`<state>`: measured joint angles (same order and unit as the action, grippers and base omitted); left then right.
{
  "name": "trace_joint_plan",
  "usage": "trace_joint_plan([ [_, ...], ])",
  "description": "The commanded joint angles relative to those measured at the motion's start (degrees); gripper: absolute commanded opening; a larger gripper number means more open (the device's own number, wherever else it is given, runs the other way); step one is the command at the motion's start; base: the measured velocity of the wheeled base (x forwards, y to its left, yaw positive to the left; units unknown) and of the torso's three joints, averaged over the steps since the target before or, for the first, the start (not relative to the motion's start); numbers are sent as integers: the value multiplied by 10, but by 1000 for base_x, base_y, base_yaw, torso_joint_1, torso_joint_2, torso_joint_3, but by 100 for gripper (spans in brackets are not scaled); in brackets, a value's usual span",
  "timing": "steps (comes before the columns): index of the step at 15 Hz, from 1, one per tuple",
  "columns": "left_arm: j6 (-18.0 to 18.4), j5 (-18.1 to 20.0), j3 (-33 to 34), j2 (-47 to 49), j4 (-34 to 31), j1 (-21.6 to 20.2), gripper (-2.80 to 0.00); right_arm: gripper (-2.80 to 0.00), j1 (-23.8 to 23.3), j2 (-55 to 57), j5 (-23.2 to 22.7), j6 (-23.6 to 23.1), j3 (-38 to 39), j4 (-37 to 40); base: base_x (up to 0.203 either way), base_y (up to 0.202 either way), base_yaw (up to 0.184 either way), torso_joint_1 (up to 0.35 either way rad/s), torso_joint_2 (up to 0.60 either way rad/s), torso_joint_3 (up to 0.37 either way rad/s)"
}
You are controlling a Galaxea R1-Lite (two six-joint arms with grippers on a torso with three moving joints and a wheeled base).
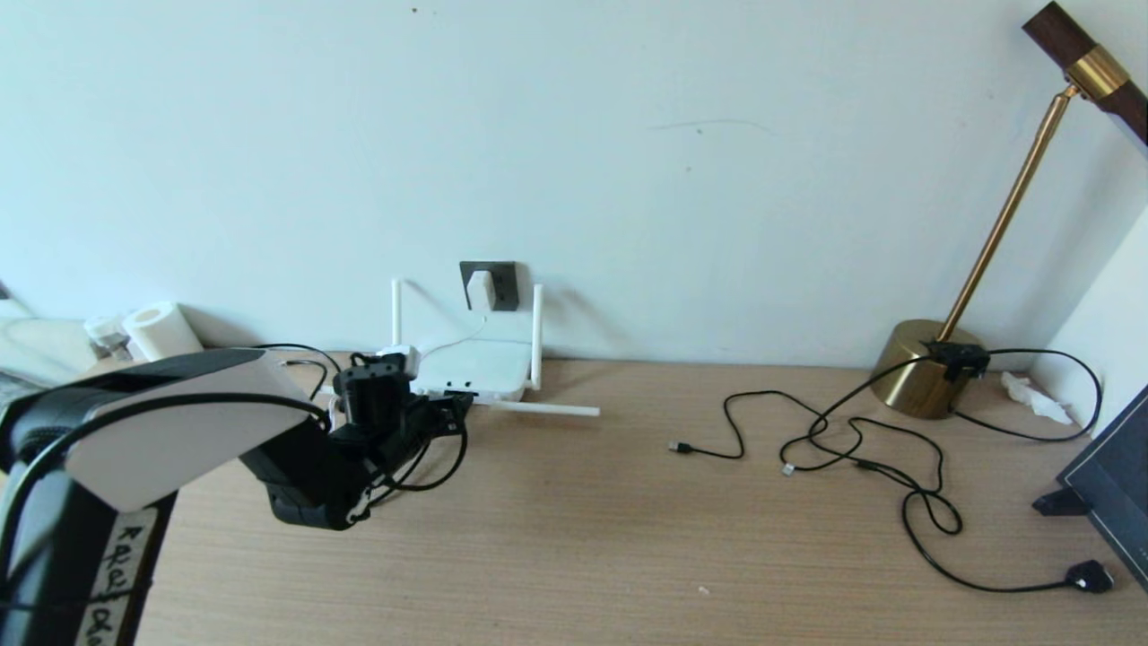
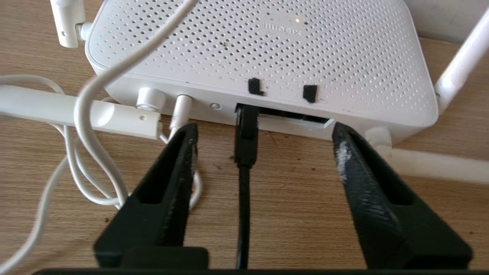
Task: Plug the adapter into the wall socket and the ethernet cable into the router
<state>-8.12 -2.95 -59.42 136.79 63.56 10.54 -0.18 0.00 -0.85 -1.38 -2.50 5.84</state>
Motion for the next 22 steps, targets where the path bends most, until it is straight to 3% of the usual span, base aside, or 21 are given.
trace_joint_plan([
  [1,-1,0,3,-6,2,1,0,0,0,1,0,0,0,0,0,0,0,0,0,0],
  [9,0,0,45,-33,4,7,0,0,0,1,0,0,0,0,0,0,0,0,0,0],
  [14,0,-3,128,-153,4,45,0,0,0,1,0,0,0,0,0,0,0,0,0,0],
  [15,1,-5,142,-185,4,56,-280,0,0,1,0,0,0,0,0,0,0,0,0,0],
  [18,-2,-18,197,-280,3,108,-280,0,0,1,0,0,0,0,0,0,0,0,0,0],
  [22,-5,-27,339,-452,2,215,-280,0,0,1,0,0,0,0,0,0,0,0,0,0],
])
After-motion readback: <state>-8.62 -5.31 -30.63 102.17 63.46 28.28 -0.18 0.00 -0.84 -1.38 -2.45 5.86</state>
